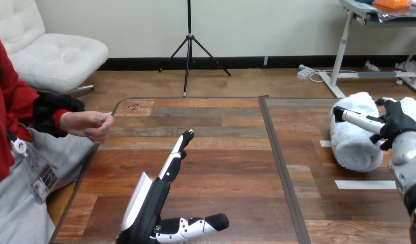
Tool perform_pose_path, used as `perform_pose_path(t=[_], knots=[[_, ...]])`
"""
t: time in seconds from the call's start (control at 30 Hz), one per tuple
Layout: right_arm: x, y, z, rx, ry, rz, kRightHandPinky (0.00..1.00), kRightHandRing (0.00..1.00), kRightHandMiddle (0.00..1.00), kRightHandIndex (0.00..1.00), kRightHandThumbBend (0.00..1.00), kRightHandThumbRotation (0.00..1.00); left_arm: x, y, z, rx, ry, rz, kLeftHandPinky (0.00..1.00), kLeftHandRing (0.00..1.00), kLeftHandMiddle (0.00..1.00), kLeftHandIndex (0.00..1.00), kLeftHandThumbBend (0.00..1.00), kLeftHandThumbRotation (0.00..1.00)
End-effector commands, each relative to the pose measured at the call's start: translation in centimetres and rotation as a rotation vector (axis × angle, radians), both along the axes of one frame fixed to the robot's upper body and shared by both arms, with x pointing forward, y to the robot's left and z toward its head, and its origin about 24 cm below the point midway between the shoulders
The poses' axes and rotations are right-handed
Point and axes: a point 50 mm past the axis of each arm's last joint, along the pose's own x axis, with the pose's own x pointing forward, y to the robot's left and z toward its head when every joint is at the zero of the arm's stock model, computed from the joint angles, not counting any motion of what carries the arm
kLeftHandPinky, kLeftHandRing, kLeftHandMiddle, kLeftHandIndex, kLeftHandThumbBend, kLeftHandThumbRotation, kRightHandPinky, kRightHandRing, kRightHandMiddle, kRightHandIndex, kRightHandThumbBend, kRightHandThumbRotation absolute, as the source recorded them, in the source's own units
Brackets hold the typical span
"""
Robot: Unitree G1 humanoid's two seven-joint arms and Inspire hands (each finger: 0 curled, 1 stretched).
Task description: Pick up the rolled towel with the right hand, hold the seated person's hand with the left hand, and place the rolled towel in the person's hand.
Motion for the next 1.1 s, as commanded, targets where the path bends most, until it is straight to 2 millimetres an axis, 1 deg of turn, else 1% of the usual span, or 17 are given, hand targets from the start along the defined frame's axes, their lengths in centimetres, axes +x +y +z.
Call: perform_pose_path(t=[0.0, 0.1, 0.23, 0.33, 0.37, 0.43, 0.47, 0.53, 0.63, 0.73, 0.83, 0.93, 0.97, 1.07], knots=[[2.5, -0.2, 5.9, -0.114, -0.058, 0.024, 0.33, 0.4, 0.48, 0.67, 1.0, 0.66, 1.8, -0.5, 1.8, -0.042, -0.096, -0.003, 0.94, 0.98, 0.97, 0.98, 1.0, 0.57], [2.4, -0.2, 5.5, -0.138, -0.027, 0.028, 0.32, 0.38, 0.46, 0.61, 1.0, 0.66, 1.8, -0.5, 1.8, -0.043, -0.096, -0.001, 0.94, 0.98, 0.97, 0.98, 1.0, 0.57], [2.1, -0.2, 4.8, -0.142, 0.048, 0.023, 0.32, 0.41, 0.49, 0.59, 1.0, 0.68, 1.7, -0.5, 1.9, -0.049, -0.098, 0.001, 0.95, 0.98, 0.97, 0.98, 1.0, 0.56], [2.0, -0.3, 4.5, -0.137, 0.074, 0.02, 0.35, 0.5, 0.58, 0.66, 1.0, 0.7, 1.6, -0.5, 1.9, -0.046, -0.103, 0.003, 0.94, 0.98, 0.97, 0.98, 1.0, 0.57], [1.9, -0.3, 4.3, -0.142, 0.077, 0.025, 0.37, 0.54, 0.62, 0.69, 1.0, 0.7, 1.6, -0.5, 1.9, -0.047, -0.104, 0.002, 0.94, 0.98, 0.97, 0.97, 1.0, 0.57], [1.9, -0.2, 4.1, -0.154, 0.094, 0.031, 0.38, 0.57, 0.65, 0.72, 1.0, 0.7, 1.5, -0.5, 2.0, -0.048, -0.107, 0.002, 0.94, 0.98, 0.97, 0.97, 1.0, 0.57], [1.8, -0.2, 4.0, -0.16, 0.104, 0.033, 0.38, 0.57, 0.65, 0.71, 1.0, 0.71, 1.5, -0.5, 2.0, -0.048, -0.109, 0.002, 0.94, 0.98, 0.97, 0.97, 1.0, 0.57], [1.8, -0.1, 3.8, -0.179, 0.131, 0.038, 0.38, 0.57, 0.66, 0.71, 1.0, 0.71, 1.5, -0.5, 2.0, -0.05, -0.112, 0.002, 0.94, 0.98, 0.97, 0.97, 1.0, 0.57], [1.8, 0.1, 3.5, -0.201, 0.16, 0.045, 0.34, 0.53, 0.63, 0.71, 1.0, 0.75, 1.4, -0.5, 2.0, -0.062, -0.115, 0.0, 0.94, 0.98, 0.97, 0.97, 1.0, 0.56], [1.7, 0.3, 3.3, -0.217, 0.17, 0.056, 0.32, 0.52, 0.64, 0.73, 1.0, 0.76, 1.4, -0.5, 2.0, -0.071, -0.115, -0.002, 0.94, 0.98, 0.96, 0.97, 1.0, 0.54], [1.7, 0.5, 3.0, -0.238, 0.185, 0.069, 0.3, 0.49, 0.63, 0.73, 1.0, 0.74, 1.3, -0.4, 2.0, -0.067, -0.111, -0.001, 0.94, 0.98, 0.97, 0.97, 1.0, 0.54], [1.6, 0.6, 2.7, -0.235, 0.197, 0.073, 0.31, 0.52, 0.66, 0.74, 1.0, 0.72, 1.2, -0.3, 2.0, -0.069, -0.111, 0.0, 0.94, 0.98, 0.97, 0.97, 1.0, 0.54], [1.6, 0.6, 2.6, -0.23, 0.195, 0.075, 0.31, 0.51, 0.65, 0.74, 1.0, 0.68, 1.2, -0.3, 2.0, -0.069, -0.113, 0.0, 0.94, 0.98, 0.97, 0.97, 1.0, 0.54], [1.6, 0.7, 2.4, -0.215, 0.2, 0.076, 0.32, 0.51, 0.65, 0.74, 1.0, 0.65, 1.1, -0.3, 2.0, -0.068, -0.113, 0.006, 0.94, 0.97, 0.97, 0.97, 1.0, 0.54]])
